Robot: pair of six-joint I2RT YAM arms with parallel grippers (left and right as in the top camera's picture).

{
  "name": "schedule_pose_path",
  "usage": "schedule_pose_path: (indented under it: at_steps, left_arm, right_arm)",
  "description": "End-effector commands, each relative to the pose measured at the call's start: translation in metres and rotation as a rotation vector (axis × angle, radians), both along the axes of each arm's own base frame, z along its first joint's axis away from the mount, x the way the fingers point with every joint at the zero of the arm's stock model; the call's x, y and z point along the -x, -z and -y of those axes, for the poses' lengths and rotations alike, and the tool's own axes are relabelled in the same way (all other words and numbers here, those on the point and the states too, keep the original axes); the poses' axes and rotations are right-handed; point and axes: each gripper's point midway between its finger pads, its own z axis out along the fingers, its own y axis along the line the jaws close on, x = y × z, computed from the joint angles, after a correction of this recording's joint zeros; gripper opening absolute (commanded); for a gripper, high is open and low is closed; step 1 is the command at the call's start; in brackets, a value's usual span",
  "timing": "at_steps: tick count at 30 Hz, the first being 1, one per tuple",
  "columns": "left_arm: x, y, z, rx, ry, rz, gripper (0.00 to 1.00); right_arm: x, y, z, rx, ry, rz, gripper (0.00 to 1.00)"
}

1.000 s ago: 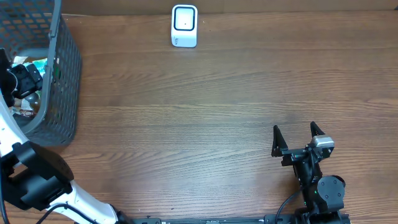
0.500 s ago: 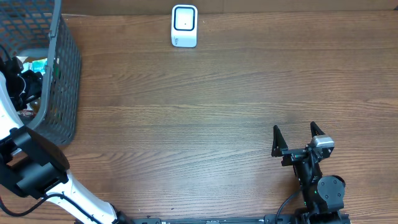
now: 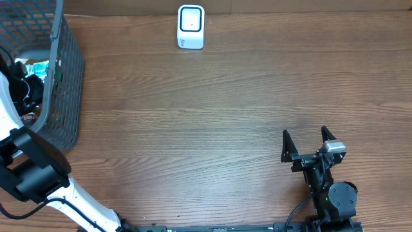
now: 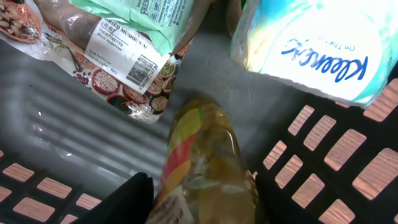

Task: Scan the item barcode
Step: 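Grasp the yellow oil bottle in the basket with the left gripper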

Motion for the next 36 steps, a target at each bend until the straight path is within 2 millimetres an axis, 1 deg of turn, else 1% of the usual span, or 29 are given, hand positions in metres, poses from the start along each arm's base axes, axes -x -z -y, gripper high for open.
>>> schedule_pose_path:
  at_steps: [1,4,7,10,12,15,18,20,21,22,24,25,26,29,32,33,34,36]
  left_arm:
    - [-0.003,0.004,0.001,0.002,0.014,-0.004,0.42]
    - [-0.008,-0.003,-0.003,-0.012,0.001,0.020,0.36]
    - [-0.014,-0.014,-0.007,-0.030,-0.013,0.052,0.33]
    - [-0.018,-0.031,-0.009,-0.045,-0.022,0.078,0.29]
    - [-0.020,-0.045,-0.011,-0.053,-0.057,0.104,0.25]
    - [-0.024,-0.076,-0.013,-0.071,-0.112,0.159,0.24]
    - [-0.027,-0.119,-0.015,-0.098,-0.187,0.250,0.20]
    - [-0.030,-0.155,-0.016,-0.121,-0.237,0.340,0.20]
    - [-0.031,-0.166,-0.015,-0.122,-0.248,0.373,0.19]
    - [-0.033,-0.187,-0.011,-0.118,-0.255,0.437,0.18]
    - [-0.036,-0.214,-0.002,-0.102,-0.250,0.526,0.18]
    - [-0.038,-0.233,0.005,-0.090,-0.246,0.592,0.17]
    - [-0.039,-0.248,0.011,-0.082,-0.244,0.641,0.17]
    - [-0.037,-0.282,0.025,-0.086,-0.232,0.746,0.17]
    - [-0.033,-0.305,0.041,-0.081,-0.211,0.816,0.17]
    - [-0.033,-0.313,0.052,-0.066,-0.183,0.841,0.16]
    - [-0.033,-0.317,0.060,-0.050,-0.163,0.856,0.14]
    - [-0.033,-0.327,0.079,-0.015,-0.113,0.891,0.12]
  right_arm:
    - [0.000,0.002,0.001,0.004,0.005,0.002,1.00]
    - [0.000,0.002,0.001,0.003,0.005,0.002,1.00]
    - [0.000,0.002,0.001,0.004,0.005,0.002,1.00]
    - [0.000,0.002,0.001,0.003,0.005,0.002,1.00]
    - [0.000,0.002,0.001,0.004,0.005,0.002,1.00]
    - [0.000,0.002,0.001,0.003,0.005,0.002,1.00]
    - [0.000,0.002,0.001,0.003,0.004,0.002,1.00]
    - [0.000,0.002,0.001,0.004,0.005,0.002,1.00]
    - [0.000,0.002,0.001,0.003,0.004,0.002,1.00]
    - [0.000,0.002,0.001,0.003,0.005,0.002,1.00]
    - [0.000,0.002,0.001,0.003,0.005,0.002,1.00]
    - [0.000,0.002,0.001,0.003,0.005,0.002,1.00]
    - [0.000,0.002,0.001,0.004,0.005,0.002,1.00]
    - [0.000,0.002,0.001,0.004,0.005,0.002,1.00]
    - [0.000,0.002,0.001,0.004,0.005,0.002,1.00]
    - [0.000,0.002,0.001,0.004,0.005,0.002,1.00]
    - [0.000,0.002,0.001,0.003,0.005,0.002,1.00]
    - [0.000,0.002,0.001,0.004,0.005,0.002,1.00]
